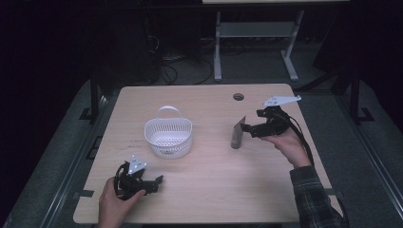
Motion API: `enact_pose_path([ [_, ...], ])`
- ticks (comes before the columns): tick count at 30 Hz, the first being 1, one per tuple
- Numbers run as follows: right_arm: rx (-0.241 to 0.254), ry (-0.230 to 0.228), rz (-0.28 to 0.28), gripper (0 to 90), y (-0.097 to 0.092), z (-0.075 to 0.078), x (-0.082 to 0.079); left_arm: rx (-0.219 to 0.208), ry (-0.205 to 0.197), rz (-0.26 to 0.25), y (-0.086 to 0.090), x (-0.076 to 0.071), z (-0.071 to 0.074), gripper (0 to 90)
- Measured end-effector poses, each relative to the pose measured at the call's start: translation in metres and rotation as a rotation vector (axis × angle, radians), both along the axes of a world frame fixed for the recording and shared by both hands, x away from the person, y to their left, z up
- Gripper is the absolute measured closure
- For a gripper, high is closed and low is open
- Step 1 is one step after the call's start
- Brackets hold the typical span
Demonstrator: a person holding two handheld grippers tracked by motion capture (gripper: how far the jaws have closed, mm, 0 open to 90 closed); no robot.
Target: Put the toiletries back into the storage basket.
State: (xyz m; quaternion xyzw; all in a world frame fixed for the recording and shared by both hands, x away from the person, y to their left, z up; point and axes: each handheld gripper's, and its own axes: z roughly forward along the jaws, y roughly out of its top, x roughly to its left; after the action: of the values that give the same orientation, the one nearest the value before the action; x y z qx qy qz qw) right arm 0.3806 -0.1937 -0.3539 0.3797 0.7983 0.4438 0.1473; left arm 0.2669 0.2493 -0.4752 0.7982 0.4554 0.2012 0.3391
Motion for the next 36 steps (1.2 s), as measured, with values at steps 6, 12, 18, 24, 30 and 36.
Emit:
enact_pose_path([
  [6, -0.013, 0.009, 0.019, 8.3, 0.009, 0.001, 0.006, 0.002, 0.001, -0.002, 0.0, 0.0, 0.0, 12.6],
  [12, -0.015, 0.018, 0.038, 8.3, 0.019, -0.005, 0.012, 0.0, 0.002, -0.001, 0.0, 0.0, 0.0, 12.6],
  [18, -0.022, 0.04, 0.043, 8.2, 0.025, -0.011, 0.017, 0.0, 0.002, -0.001, 0.0, 0.0, 0.0, 12.5],
  [24, -0.025, 0.066, 0.053, 8.3, 0.03, -0.016, 0.022, 0.0, 0.002, -0.001, 0.0, 0.0, 0.0, 12.6],
  [30, -0.045, 0.075, 0.051, 8.2, 0.034, -0.021, 0.025, 0.0, 0.002, -0.001, 0.0, 0.0, 0.0, 12.6],
  [36, -0.056, 0.073, 0.051, 13.8, 0.038, -0.024, 0.026, 0.0, 0.002, -0.001, 0.0, 0.0, 0.0, 12.6],
])
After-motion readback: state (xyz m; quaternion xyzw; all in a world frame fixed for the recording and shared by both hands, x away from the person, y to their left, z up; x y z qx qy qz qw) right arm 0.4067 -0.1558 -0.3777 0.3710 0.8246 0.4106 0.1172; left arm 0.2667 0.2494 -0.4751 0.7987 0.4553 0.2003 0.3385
